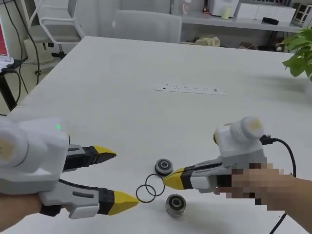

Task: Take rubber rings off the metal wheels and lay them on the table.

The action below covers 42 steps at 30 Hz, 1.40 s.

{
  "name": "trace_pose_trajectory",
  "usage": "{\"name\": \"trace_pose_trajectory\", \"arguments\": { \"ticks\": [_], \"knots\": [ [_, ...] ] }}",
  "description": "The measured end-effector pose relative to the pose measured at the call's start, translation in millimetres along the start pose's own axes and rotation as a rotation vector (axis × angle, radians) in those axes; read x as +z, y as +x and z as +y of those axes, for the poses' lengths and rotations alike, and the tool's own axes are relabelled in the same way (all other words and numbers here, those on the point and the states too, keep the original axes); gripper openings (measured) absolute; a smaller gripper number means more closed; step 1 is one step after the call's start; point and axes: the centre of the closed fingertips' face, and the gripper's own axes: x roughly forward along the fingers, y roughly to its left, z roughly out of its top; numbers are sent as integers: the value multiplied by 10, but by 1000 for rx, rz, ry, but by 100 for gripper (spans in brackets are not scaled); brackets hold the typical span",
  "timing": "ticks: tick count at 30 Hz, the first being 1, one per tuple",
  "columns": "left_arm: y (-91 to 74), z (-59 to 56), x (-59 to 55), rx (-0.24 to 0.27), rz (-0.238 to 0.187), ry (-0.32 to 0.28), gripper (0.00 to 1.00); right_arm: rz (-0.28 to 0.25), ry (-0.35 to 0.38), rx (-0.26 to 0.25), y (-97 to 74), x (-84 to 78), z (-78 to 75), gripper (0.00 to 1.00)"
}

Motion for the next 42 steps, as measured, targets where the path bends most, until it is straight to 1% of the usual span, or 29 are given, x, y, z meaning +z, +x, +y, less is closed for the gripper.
{"name": "trace_pose_trajectory", "arguments": {
  "ticks": [16, 26, 33, 42],
  "knots": [
    [-33, 18, -20, 8, 12, -6, 65, 19, 15, 20, 180, -37, 13, 0],
    [-74, 44, -40, 21, 17, -18, 65, 26, 27, 26, 270, -70, -15, 0],
    [-99, 60, -53, 27, 20, -23, 65, 34, 36, 21, 313, -107, -70, 0],
    [-94, 77, -70, 27, 28, -29, 65, 37, 53, 0, 308, -143, -162, 0]
  ]
}}
